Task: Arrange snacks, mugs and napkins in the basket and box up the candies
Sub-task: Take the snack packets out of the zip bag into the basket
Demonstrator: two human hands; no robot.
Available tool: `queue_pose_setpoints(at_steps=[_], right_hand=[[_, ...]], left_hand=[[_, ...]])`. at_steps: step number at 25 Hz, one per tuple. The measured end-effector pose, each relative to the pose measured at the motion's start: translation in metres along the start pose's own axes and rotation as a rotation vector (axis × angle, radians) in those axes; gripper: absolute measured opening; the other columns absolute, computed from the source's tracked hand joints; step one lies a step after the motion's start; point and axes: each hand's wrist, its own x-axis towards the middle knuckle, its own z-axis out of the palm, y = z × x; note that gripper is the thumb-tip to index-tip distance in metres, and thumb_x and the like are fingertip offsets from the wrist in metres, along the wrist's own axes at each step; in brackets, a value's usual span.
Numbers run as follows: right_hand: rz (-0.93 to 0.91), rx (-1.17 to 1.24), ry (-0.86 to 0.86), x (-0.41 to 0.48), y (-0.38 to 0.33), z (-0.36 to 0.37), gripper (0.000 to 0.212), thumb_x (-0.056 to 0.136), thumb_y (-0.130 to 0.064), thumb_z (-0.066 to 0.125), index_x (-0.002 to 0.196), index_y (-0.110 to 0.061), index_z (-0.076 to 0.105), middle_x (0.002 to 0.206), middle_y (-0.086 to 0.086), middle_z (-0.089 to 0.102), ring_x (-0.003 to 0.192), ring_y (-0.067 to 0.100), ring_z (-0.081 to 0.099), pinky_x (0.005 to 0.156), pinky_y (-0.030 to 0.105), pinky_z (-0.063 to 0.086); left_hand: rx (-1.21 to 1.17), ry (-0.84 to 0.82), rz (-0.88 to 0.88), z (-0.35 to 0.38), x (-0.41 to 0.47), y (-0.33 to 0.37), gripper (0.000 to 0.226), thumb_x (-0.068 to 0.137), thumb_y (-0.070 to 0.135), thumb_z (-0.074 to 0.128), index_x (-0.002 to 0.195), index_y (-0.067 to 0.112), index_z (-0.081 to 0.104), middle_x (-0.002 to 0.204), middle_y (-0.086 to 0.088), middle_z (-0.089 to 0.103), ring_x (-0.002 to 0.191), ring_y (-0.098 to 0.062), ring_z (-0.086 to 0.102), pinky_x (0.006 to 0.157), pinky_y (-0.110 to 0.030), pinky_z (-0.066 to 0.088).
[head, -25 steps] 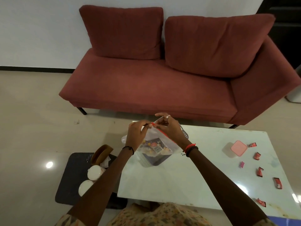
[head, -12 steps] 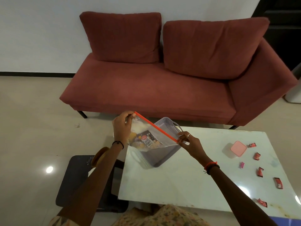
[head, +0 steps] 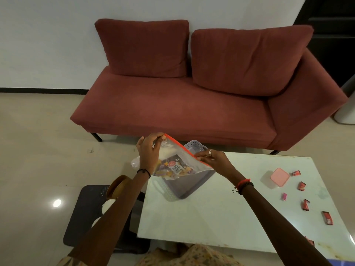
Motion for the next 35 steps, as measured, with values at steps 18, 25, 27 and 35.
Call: queue_pose_setpoints(at_steps=[18,25,27,35], right_hand=[[-0.063,-0.101,0.111,0.020,-0.027,0.029,0.010,0.086,-0.017,0.067,0.089,-0.010,0.073,0.088,0.006,0.074,0.064,-0.008,0.056,0.060,-0.006,0.039],[-0.004,-0.053,0.152,0.020,-0.036,0.051,0.012,0.088,-0.015,0.064,0.091,-0.005,0.071,0.082,0.007,0.071,0.061,-0.004,0.054,0.054,-0.005,0.041],[0.020,-0.079,0.185,0.020,-0.033,0.050,0.014,0.088,-0.016,0.064,0.093,-0.004,0.071,0.086,0.010,0.072,0.063,0.002,0.056,0.056,0.001,0.044],[0.229,-0.061,0.338,0.033,-0.008,0.049,0.019,0.090,-0.021,0.062,0.093,-0.003,0.068,0.093,0.013,0.073,0.076,0.013,0.057,0.071,0.022,0.047]], left_hand=[[-0.168,-0.034,-0.327,0.010,-0.012,-0.010,0.029,0.090,0.032,0.058,0.111,0.013,0.060,0.111,-0.011,0.061,0.094,-0.014,0.057,0.086,-0.031,0.049],[-0.108,-0.355,-0.686,0.047,-0.059,-0.025,0.041,0.082,0.049,0.061,0.088,0.008,0.056,0.084,-0.006,0.063,0.076,-0.019,0.060,0.065,-0.022,0.047],[-0.167,-0.324,-0.672,0.049,-0.064,-0.026,0.021,0.089,0.031,0.059,0.081,0.011,0.055,0.082,-0.008,0.063,0.071,-0.021,0.062,0.056,-0.021,0.052],[-0.144,-0.370,-0.535,0.034,-0.048,-0.043,0.039,0.095,0.035,0.047,0.083,-0.001,0.052,0.057,-0.005,0.049,0.048,-0.019,0.055,0.056,-0.037,0.055]])
